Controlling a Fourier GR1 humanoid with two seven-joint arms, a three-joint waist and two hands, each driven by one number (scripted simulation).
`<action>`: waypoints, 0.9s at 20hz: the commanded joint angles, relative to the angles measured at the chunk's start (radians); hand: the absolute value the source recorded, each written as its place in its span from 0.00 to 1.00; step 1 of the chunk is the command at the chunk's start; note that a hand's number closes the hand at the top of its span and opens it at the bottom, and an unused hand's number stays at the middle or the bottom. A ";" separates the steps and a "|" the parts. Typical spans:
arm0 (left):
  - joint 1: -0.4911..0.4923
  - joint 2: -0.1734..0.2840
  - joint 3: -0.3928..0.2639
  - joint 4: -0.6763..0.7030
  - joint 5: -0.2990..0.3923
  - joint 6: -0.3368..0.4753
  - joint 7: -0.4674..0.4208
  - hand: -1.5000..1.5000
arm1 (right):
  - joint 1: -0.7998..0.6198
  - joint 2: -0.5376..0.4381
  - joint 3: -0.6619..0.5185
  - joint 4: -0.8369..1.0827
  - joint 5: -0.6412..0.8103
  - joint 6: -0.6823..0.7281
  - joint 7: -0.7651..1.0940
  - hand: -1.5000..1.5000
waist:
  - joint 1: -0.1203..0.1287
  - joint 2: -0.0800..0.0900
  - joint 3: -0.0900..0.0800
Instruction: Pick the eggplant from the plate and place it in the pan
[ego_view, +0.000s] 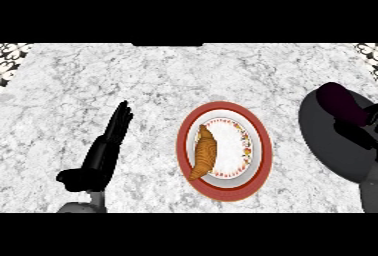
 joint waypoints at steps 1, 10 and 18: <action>0.001 0.022 0.021 -0.021 0.001 -0.006 0.013 0.50 | -0.107 -0.056 -0.106 0.253 -0.121 -0.113 -0.156 1.00 | 0.006 0.000 0.000; -0.001 0.009 0.012 -0.048 0.021 -0.030 0.017 0.50 | -0.297 -0.218 -0.195 0.689 -0.281 0.046 -0.283 1.00 | 0.021 0.004 0.000; -0.030 -0.015 0.000 0.011 -0.004 -0.013 0.000 0.50 | -0.404 -0.223 -0.168 0.987 -0.348 0.315 -0.411 0.00 | 0.020 0.007 0.001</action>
